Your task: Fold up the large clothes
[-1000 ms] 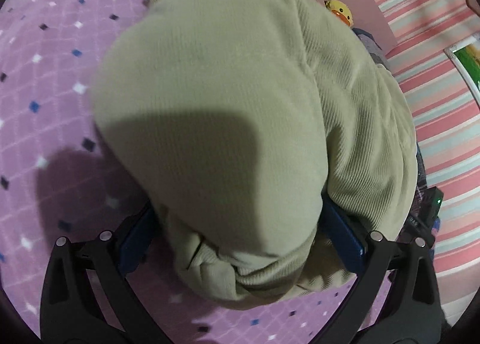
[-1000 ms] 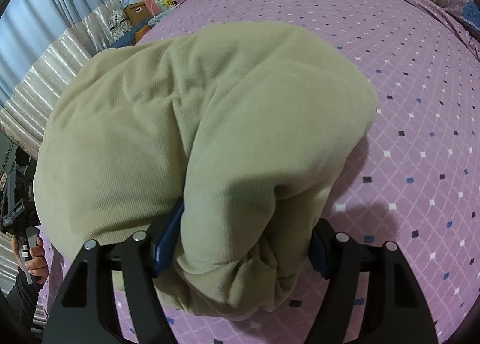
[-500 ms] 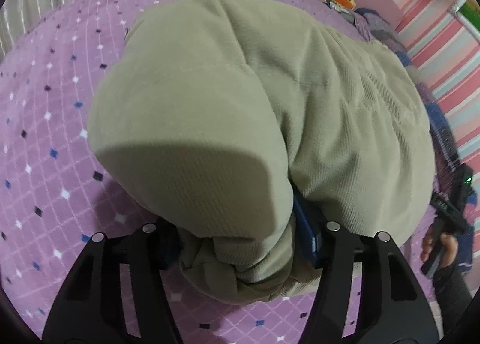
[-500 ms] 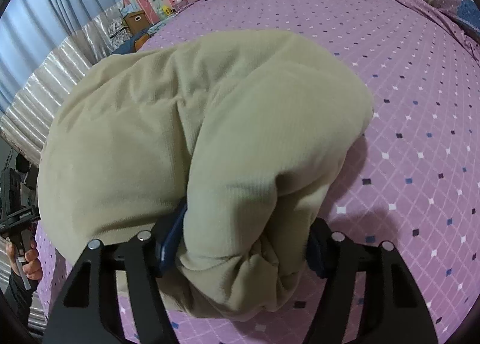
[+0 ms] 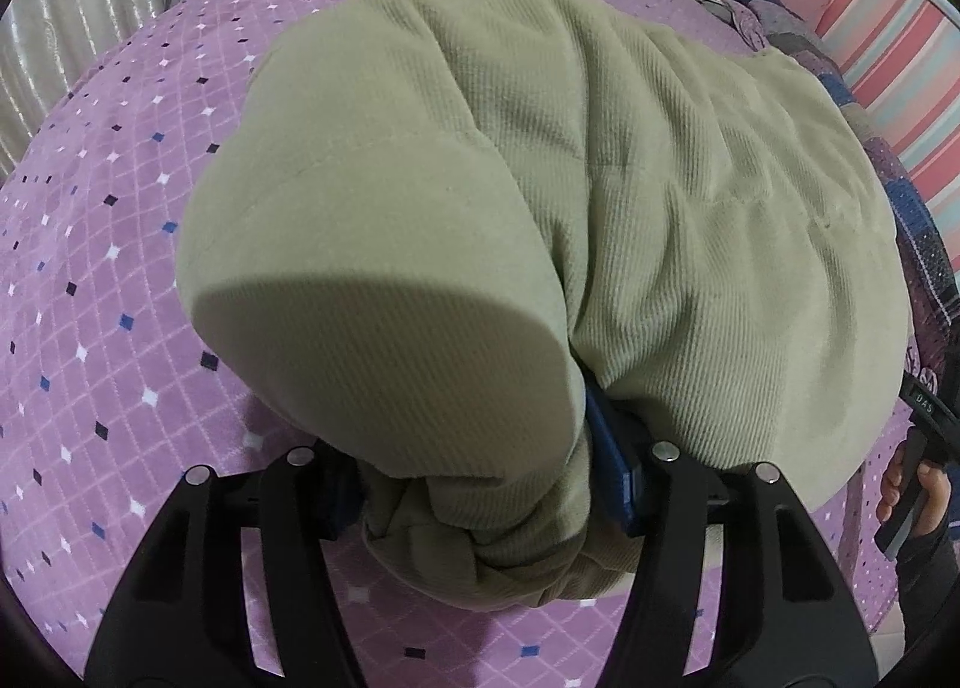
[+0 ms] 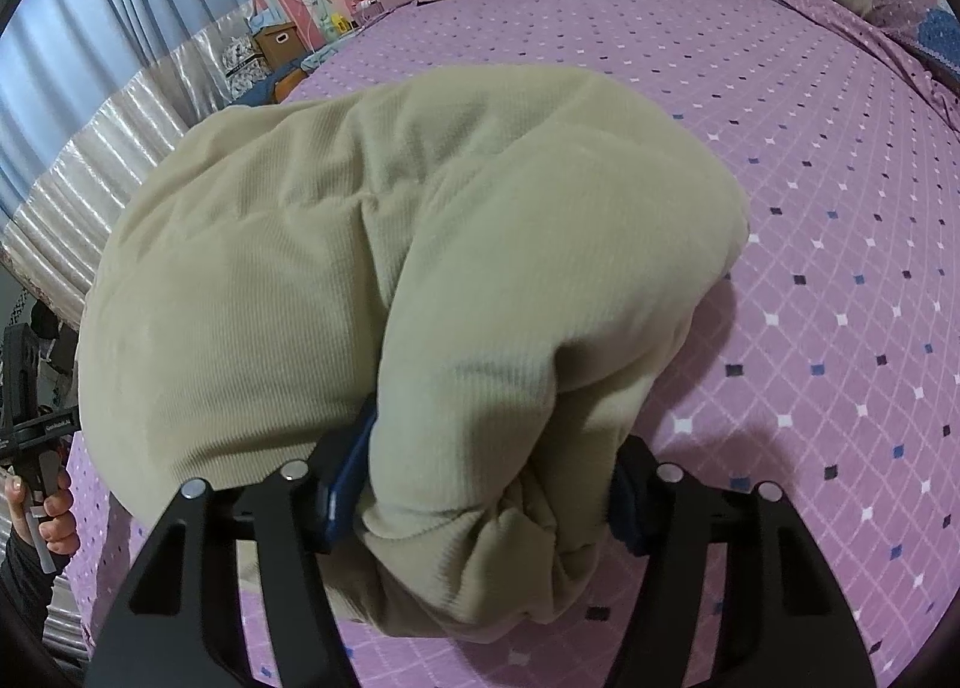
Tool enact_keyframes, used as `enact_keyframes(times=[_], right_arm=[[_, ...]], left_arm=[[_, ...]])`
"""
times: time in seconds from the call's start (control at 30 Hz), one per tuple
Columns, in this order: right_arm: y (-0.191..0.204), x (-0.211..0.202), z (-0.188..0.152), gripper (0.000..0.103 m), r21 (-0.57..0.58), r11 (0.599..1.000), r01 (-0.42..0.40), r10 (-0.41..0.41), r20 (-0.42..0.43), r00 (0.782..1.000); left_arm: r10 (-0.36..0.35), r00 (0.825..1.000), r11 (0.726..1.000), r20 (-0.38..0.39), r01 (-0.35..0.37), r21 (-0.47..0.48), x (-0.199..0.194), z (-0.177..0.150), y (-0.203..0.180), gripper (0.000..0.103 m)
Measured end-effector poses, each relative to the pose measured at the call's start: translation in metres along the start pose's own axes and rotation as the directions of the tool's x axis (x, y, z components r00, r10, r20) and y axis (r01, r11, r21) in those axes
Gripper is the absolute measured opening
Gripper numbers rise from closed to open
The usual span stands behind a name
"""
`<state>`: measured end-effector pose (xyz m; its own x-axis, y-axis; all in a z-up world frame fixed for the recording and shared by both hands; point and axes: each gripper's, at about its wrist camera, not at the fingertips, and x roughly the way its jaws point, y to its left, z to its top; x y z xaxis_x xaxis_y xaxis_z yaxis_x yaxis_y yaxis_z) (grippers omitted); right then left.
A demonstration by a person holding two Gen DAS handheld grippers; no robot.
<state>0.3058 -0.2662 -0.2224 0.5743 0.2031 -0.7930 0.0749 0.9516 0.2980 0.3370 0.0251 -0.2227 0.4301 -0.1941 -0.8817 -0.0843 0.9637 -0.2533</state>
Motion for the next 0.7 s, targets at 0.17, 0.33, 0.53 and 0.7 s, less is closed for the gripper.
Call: enact_keyframes(times=[0.17,0.33,0.53,0.7], right_arm=[[0.000,0.000,-0.002,0.065,-0.002,1.000,-0.001,0.001,0.004,1.000],[-0.003,0.002,-0.001,0.066,0.005,1.000,-0.010,0.010,0.001,1.000],[-0.011,0.006,0.003,0.076,0.046,0.998,-0.044,0.044,-0.012,0.999],[-0.025,0.017,0.005,0.090,0.118,0.988,-0.096,0.101,-0.033,0.994]], left_arm=[[0.009,1.000,1.000,-0.015,-0.009,-0.006,0.001,0.002,-0.002,0.064],[0.012,0.999,0.999,-0.039,-0.013,-0.045,0.009,0.007,0.001,0.078],[-0.024,0.998,0.994,-0.058,0.018,-0.106,0.022,0.011,0.016,0.100],[-0.011,1.000,0.997,-0.010,0.010,-0.071,0.021,0.010,0.009,0.100]])
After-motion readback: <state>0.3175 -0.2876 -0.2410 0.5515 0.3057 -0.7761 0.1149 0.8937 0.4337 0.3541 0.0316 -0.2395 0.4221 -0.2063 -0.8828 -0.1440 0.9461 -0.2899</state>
